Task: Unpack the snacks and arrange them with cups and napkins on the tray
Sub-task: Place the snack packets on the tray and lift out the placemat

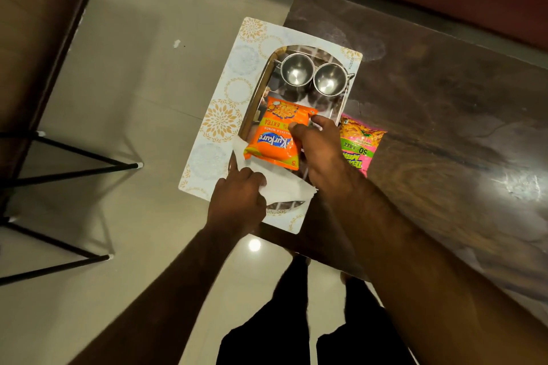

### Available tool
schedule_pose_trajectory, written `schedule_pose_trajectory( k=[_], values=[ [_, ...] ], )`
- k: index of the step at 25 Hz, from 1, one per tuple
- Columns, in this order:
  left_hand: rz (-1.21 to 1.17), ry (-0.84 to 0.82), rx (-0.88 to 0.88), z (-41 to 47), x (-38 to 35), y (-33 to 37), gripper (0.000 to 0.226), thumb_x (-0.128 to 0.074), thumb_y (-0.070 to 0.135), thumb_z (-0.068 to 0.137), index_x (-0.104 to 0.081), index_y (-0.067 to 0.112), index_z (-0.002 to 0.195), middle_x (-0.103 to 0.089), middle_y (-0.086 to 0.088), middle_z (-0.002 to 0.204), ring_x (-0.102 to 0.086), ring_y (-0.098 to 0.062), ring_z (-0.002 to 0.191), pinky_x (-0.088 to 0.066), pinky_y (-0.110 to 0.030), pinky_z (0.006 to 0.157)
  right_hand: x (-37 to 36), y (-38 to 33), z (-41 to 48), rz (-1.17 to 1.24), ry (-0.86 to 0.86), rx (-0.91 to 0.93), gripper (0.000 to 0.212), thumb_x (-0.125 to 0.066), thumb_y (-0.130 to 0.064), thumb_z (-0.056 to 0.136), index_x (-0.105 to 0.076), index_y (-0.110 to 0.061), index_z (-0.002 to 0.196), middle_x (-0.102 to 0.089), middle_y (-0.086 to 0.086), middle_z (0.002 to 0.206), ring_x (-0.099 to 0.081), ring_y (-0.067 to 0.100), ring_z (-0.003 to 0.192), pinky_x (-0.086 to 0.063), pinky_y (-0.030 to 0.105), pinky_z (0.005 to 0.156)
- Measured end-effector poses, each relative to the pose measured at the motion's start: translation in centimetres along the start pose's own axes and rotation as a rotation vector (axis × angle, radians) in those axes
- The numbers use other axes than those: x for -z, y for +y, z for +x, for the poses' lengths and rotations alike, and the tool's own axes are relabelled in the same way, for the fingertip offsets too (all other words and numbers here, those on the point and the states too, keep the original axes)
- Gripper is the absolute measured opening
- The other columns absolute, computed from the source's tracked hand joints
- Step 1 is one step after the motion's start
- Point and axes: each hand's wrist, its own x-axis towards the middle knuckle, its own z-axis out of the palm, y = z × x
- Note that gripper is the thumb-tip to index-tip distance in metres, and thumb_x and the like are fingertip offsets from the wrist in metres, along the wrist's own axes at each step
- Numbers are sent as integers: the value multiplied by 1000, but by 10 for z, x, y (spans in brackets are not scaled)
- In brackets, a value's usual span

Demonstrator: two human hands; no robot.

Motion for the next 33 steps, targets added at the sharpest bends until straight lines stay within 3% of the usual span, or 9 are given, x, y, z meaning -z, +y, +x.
schedule_pose_trajectory(
  k=[2, 6, 8, 11, 16, 18, 22, 28, 33],
  values=[
    [-51, 31, 28, -2, 0, 2, 29, -60, 17, 86, -69, 17, 114, -68, -1, 112, -59, -25, 110, -48, -43, 86, -7, 4, 9, -99, 7, 2, 53, -68, 5, 95, -56, -6, 145, -72, 19, 133, -77, 38, 109, -65, 54, 94],
    [-102, 86, 53, 0, 4, 6, 22, -60, 15, 89, -70, 15, 108, -72, -2, 108, -63, -26, 105, -48, -42, 86, 16, 11, 12, -359, 145, 122, 52, -69, -4, 90, -60, -14, 141, -71, 1, 113, -73, 22, 97, -62, 36, 79],
    [-136, 146, 60, 5, 9, 9, 19, -61, 11, 88, -70, 11, 104, -72, -7, 103, -64, -29, 98, -51, -43, 82, 43, 12, 15, -458, 342, 198, 50, -75, -16, 85, -62, -19, 134, -70, 5, 124, -71, 27, 112, -60, 43, 96],
    [-153, 270, 20, 13, 16, 12, 18, -62, 7, 84, -69, 6, 101, -69, -14, 100, -64, -33, 91, -52, -41, 74, 82, 13, 27, -613, 546, 166, 70, -82, -26, 77, -54, -17, 141, -56, 13, 145, -55, 35, 138, -47, 42, 116],
    [39, 224, -221, 31, 20, 25, 40, -65, 11, 80, -67, 13, 119, -63, -15, 124, -59, -36, 109, -52, -45, 80, 100, 15, 51, -686, 512, 7, 101, -91, -39, 73, -37, -9, 153, -47, 17, 157, -47, 39, 148, -44, 47, 119],
    [94, 184, -223, 38, 21, 30, 51, -64, 14, 78, -63, 18, 129, -57, -13, 133, -55, -35, 118, -50, -45, 84, 97, 14, 55, -670, 473, 44, 94, -94, -35, 73, -43, -9, 147, -56, 15, 150, -55, 37, 143, -47, 49, 119],
    [90, 144, -163, 48, 24, 32, 55, -60, 15, 82, -57, 20, 137, -51, -12, 140, -49, -35, 127, -47, -45, 89, 98, 11, 52, -339, 444, 138, 51, -89, -3, 73, -59, -20, 111, -73, 2, 111, -73, 28, 111, -59, 53, 105],
    [-41, 217, -147, 53, 31, 24, 48, -61, 6, 82, -62, 15, 128, -57, -11, 131, -54, -34, 117, -49, -46, 85, 103, 9, 17, -51, 401, 202, 67, -79, 3, 66, -59, -12, 129, -77, 8, 120, -77, 28, 108, -62, 53, 101],
    [-90, 177, -127, 64, 34, 19, 48, -61, 11, 85, -59, 15, 133, -55, -10, 135, -52, -33, 120, -47, -48, 92, 92, -8, 8, -43, 379, 230, 67, -74, -16, 59, -62, -15, 124, -78, 5, 117, -75, 32, 109, -60, 52, 102]
  ],
)
